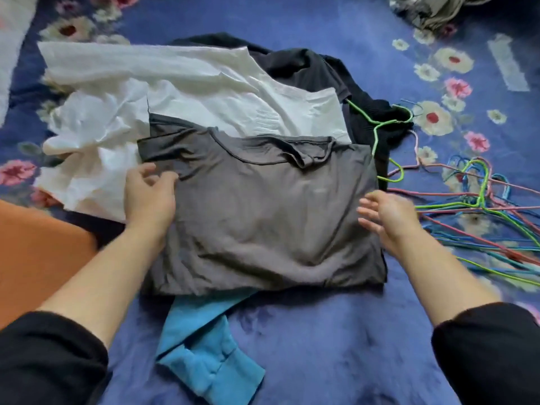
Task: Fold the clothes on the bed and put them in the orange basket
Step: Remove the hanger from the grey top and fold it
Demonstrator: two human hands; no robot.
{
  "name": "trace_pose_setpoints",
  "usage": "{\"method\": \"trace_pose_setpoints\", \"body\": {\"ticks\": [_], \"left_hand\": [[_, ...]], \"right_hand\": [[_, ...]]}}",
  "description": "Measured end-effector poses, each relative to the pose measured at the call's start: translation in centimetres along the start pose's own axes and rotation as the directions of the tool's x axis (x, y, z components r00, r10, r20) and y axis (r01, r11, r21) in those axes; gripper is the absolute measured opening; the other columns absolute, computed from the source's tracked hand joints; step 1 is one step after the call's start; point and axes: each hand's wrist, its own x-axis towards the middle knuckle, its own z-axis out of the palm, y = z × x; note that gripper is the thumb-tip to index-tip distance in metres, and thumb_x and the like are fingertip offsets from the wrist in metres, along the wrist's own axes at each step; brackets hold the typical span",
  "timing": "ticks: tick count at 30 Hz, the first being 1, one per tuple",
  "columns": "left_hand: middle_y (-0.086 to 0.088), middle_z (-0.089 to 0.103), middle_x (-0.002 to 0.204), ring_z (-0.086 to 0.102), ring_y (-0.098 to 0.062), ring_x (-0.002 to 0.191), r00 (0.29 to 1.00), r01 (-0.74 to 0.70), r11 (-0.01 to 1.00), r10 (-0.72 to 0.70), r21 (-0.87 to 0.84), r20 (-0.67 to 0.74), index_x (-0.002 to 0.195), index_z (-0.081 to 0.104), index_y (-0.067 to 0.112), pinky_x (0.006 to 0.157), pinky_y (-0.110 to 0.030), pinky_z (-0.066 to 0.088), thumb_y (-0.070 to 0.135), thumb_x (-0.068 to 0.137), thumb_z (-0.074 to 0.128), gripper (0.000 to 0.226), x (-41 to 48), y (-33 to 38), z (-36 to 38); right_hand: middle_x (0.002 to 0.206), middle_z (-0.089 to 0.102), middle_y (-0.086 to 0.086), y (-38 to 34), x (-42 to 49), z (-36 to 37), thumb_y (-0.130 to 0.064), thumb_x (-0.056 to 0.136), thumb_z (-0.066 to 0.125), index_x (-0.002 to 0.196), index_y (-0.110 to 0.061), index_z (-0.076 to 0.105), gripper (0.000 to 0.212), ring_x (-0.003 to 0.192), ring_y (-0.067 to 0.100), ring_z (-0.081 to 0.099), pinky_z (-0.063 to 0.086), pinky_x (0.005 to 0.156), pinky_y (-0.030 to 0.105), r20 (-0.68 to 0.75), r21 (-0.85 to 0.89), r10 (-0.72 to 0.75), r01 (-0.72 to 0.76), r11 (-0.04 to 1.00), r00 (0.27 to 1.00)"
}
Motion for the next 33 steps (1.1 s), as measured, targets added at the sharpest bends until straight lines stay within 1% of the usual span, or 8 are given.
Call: {"method": "trace_pose_setpoints", "body": {"ticks": [4,8,11,17,20,25,30,33], "left_hand": [[-0.018,0.026,0.148,0.021,-0.031,0.137,0.976,0.139,0.927,-0.069,0.348,-0.207,0.140,0.033,0.012,0.107,-0.040,0.025,0.030,0.088,0.065,0.064,-3.5,-7.4,-1.1],[-0.015,0.042,0.143,0.045,-0.034,0.126,0.861,0.495,0.867,-0.480,0.054,-0.169,0.138,0.039,0.011,0.103,-0.048,0.040,0.060,0.077,0.069,0.084,-4.8,-12.5,-2.5],[-0.014,0.068,0.112,0.065,-0.031,0.101,0.808,0.583,0.789,-0.588,-0.192,0.036,0.108,0.064,0.007,0.091,-0.048,0.052,0.050,0.079,0.073,0.052,-4.7,-12.9,-2.9],[-0.002,0.069,0.107,0.067,-0.014,0.093,0.906,0.329,0.843,-0.409,-0.427,-0.110,0.097,0.063,0.020,0.085,-0.034,0.054,0.019,0.090,0.066,0.008,-5.9,-9.3,-3.2],[0.002,0.067,0.089,0.065,-0.008,0.074,0.925,0.213,0.818,-0.345,-0.534,-0.159,0.085,0.059,0.020,0.065,-0.024,0.054,0.005,0.087,0.060,0.015,-8.3,-6.9,-4.3],[0.006,0.039,0.062,0.034,-0.014,0.057,0.830,0.275,0.905,-0.393,-0.324,-0.395,0.061,0.040,0.014,0.043,-0.024,0.026,-0.008,0.069,0.048,0.025,-13.6,-9.7,-5.8],[-0.016,0.059,0.083,0.057,-0.034,0.081,0.797,0.450,0.893,-0.413,-0.024,-0.440,0.085,0.062,0.002,0.068,-0.042,0.045,0.011,0.060,0.051,0.028,-22.0,-18.2,-7.9],[-0.023,0.061,0.099,0.058,-0.041,0.100,0.796,0.554,0.822,-0.478,0.129,-0.371,0.104,0.061,-0.005,0.085,-0.046,0.044,0.004,0.070,0.063,0.035,-25.5,-21.2,-8.8]], "right_hand": [[0.095,0.062,0.013,8.5,0.9,-2.6,-0.030,0.074,0.068,0.092,-0.006,0.064,0.030,0.089,0.028,0.057,0.044,0.080,0.036,-0.323,-0.457,-0.164,-0.002,0.890,0.932],[0.104,0.046,0.012,12.4,-0.5,-5.0,-0.057,0.065,0.073,0.082,-0.016,0.053,0.048,0.092,0.030,0.044,0.037,0.068,0.039,-0.376,-0.378,0.086,-0.237,0.895,0.923],[0.113,0.056,0.007,13.0,-0.3,-5.2,-0.057,0.066,0.075,0.087,-0.016,0.064,0.047,0.108,0.031,0.052,0.045,0.089,0.043,-0.288,-0.408,0.112,-0.228,0.884,0.951],[0.072,0.047,0.004,8.9,-1.1,-4.8,0.004,0.076,0.051,0.069,-0.017,0.045,0.023,0.064,0.016,0.045,0.047,0.052,0.027,-0.284,0.092,0.094,-0.070,0.993,0.954],[0.068,0.039,0.004,8.1,-2.1,-6.6,0.009,0.074,0.045,0.066,-0.017,0.041,0.028,0.060,0.017,0.038,0.043,0.041,0.021,-0.356,-0.053,0.008,-0.029,0.998,0.934],[0.061,0.035,0.009,10.5,-5.5,-10.8,-0.002,0.067,0.043,0.053,-0.011,0.039,0.018,0.068,0.024,0.034,0.033,0.055,0.035,-0.349,-0.416,-0.122,-0.037,0.909,0.929],[0.054,0.047,0.022,16.9,-9.8,-15.8,-0.018,0.049,0.036,0.047,-0.006,0.046,0.016,0.062,0.035,0.055,0.041,0.058,0.038,-0.158,-0.733,-0.011,-0.110,0.671,0.987],[0.074,0.058,0.025,20.4,-11.1,-17.9,-0.015,0.068,0.056,0.062,-0.004,0.050,0.014,0.085,0.039,0.063,0.043,0.069,0.037,-0.123,-0.858,0.144,-0.178,0.481,0.982]]}}
